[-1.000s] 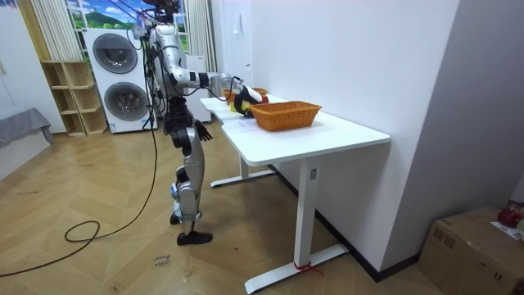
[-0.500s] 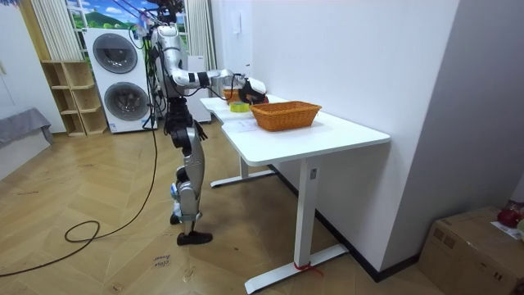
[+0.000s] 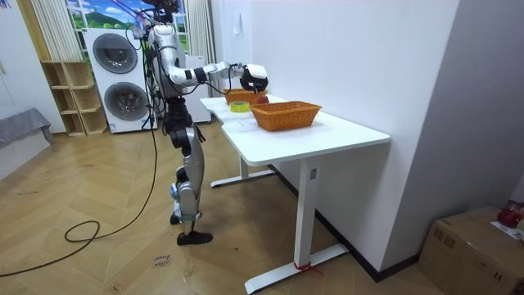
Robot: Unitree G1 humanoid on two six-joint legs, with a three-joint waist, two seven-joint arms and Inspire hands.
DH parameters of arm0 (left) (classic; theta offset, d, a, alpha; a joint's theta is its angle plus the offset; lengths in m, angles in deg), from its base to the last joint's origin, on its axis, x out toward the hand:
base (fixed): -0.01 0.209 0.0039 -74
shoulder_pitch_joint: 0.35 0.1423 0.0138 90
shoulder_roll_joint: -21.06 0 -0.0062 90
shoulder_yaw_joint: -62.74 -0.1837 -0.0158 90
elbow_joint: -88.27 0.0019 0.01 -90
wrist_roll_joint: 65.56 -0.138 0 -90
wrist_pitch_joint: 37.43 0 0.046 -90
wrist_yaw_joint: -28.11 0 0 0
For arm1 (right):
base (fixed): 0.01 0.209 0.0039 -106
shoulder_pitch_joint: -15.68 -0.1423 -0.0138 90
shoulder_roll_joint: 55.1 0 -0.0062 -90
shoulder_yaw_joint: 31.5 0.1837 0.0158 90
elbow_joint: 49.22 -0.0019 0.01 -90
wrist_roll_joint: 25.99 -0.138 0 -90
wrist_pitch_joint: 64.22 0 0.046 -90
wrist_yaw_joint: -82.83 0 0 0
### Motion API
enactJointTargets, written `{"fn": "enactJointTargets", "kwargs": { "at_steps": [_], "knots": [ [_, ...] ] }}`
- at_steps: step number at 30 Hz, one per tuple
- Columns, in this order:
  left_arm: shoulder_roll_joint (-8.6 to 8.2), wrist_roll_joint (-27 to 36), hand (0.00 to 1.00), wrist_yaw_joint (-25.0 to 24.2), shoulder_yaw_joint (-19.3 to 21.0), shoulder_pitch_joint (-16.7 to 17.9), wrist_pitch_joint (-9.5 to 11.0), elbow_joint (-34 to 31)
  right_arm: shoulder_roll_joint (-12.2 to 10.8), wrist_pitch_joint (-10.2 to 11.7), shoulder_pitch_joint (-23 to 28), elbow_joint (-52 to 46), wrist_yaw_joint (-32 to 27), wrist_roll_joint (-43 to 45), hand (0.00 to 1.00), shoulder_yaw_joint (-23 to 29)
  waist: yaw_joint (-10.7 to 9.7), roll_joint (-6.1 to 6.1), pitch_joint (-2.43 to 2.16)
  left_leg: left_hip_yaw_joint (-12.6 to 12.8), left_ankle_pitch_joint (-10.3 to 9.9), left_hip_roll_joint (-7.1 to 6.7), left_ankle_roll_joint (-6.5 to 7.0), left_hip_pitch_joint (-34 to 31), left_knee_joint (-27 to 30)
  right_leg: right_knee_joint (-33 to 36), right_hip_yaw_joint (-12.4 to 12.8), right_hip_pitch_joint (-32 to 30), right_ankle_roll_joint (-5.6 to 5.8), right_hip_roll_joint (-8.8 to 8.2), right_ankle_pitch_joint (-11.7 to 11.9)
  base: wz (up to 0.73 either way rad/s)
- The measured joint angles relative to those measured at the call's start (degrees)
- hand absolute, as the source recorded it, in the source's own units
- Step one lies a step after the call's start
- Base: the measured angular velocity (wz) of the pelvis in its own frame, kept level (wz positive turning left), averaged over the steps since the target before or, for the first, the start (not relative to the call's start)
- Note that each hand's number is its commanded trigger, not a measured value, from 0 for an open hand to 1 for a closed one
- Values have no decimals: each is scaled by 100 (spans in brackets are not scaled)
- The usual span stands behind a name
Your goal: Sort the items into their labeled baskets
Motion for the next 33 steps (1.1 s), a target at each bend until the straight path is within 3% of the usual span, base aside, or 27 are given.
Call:
{"fn": "enactJointTargets", "kwargs": {
  "at_steps": [7, 12, 23, 33],
  "knots": [
    [-21, -108, 0, 0, 57, 8, -1, 9, 10, 97, 0, -21, -375, -122, 100, 77, -15, 7, 5, -7, 0, 1, 0, -1, 14, -2, -7, -1, 0, 1, 0, 0],
    [-16, -105, 0, -46, 114, -11, 0, 226, 215, 237, -1, 170, -614, -407, 100, 196, -152, 9, 6, -19, 0, 0, 0, -4, 15, -5, -49, 4, 0, -5, 0, 1],
    [-19, -108, 0, -274, 169, 24, -102, 292, 255, 229, -7, 951, -1093, -781, 100, 598, -320, 21, 2, 0, 0, 0, 1, -11, 23, 2, -65, -8, 0, -14, 0, 0],
    [-69, -113, 0, -244, 448, 74, -128, 292, 281, 230, -7, 989, -1413, -1073, 100, 842, -322, 44, -30, 10, 0, -3, 1, -5, 33, 7, -66, -8, 0, -23, 0, 0]
  ]
}}
